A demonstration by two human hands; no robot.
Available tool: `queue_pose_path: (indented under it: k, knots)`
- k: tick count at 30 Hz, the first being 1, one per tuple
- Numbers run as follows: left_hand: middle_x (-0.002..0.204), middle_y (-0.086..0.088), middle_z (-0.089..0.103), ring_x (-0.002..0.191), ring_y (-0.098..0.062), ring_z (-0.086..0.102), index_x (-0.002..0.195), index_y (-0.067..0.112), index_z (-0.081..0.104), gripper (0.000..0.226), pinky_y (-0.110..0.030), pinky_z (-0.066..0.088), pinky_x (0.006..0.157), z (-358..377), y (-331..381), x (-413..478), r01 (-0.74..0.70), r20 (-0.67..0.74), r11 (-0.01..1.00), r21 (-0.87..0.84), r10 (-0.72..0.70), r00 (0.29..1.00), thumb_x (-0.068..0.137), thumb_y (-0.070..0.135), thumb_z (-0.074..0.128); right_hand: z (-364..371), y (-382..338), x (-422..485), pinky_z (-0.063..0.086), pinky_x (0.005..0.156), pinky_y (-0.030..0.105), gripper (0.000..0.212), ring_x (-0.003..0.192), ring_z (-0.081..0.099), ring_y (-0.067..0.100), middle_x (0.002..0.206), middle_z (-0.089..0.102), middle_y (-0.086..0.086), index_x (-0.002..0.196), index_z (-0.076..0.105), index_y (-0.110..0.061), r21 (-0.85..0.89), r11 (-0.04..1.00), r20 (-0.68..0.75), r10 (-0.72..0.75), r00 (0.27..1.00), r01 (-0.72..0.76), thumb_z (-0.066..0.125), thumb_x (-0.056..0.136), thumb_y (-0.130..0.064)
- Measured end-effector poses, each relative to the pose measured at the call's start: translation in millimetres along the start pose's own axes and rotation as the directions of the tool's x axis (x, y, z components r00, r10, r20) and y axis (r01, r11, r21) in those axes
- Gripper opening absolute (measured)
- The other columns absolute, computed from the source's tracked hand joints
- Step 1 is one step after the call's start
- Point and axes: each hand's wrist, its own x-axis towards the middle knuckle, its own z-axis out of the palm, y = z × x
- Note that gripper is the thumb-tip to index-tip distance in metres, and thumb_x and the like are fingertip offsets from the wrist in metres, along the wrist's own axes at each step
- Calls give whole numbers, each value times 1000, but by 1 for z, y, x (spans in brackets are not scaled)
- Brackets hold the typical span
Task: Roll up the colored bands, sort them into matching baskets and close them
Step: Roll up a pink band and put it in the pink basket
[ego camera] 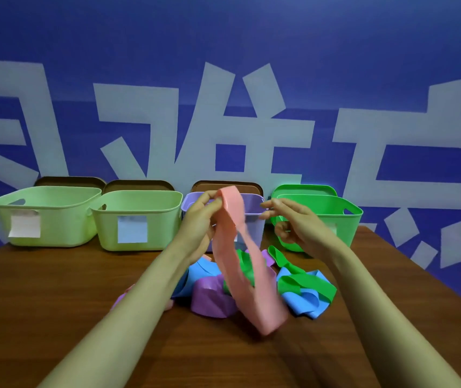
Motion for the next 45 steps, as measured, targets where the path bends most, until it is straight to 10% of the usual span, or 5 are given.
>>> queue_pose_path:
  k: [15, 27, 34, 37, 45]
  knots:
    - [88, 5, 60, 80, -5, 56, 88, 13, 56, 17, -11, 44, 74, -4, -7, -5, -241, -135, 847, 475, 341, 930, 85, -2, 63, 24, -26, -10, 46, 53, 22, 8, 59, 57, 4, 70, 64, -6, 86, 63, -12, 44, 986, 9, -161, 987, 161, 63, 89, -20]
    - [99, -7, 66, 83, -14, 63, 113, 11, 49, 21, -32, 51, 83, 22, -7, -15, 28, -123, 999, 39, -23, 992, 93, 5, 55, 30, -35, -13, 57, 72, 23, 49, 74, 65, 10, 90, 73, -6, 105, 65, -21, 31, 985, 46, -172, 984, 170, 33, 90, 13]
    - [103, 7, 53, 94, -6, 51, 96, 26, 51, 33, -21, 40, 78, 21, 1, -12, -158, 2, 775, 612, 199, 980, 78, 42, 73, 27, -14, 0, 37, 70, 6, 45, 73, 43, 6, 97, 41, 5, 127, 59, -23, -696, 653, -71, -477, 876, 299, 56, 88, 0]
    - [100, 0, 59, 89, -11, 55, 86, 22, 61, 11, -24, 42, 77, 14, 4, -6, -259, 33, 655, 710, 336, 941, 85, 32, 67, 29, -7, 0, 42, 78, 3, 41, 97, 53, 14, 109, 46, 3, 125, 59, -21, -611, 715, -69, -476, 877, 340, 59, 89, -2]
    - [67, 10, 63, 68, -6, 54, 77, 15, 71, 27, -19, 44, 70, 1, 18, -4, -42, -3, 888, 458, 48, 999, 96, 23, 54, 24, 8, 0, 47, 59, 24, 20, 69, 60, 17, 84, 62, 5, 88, 57, -21, 133, 983, -99, -111, 989, 124, 61, 84, -2]
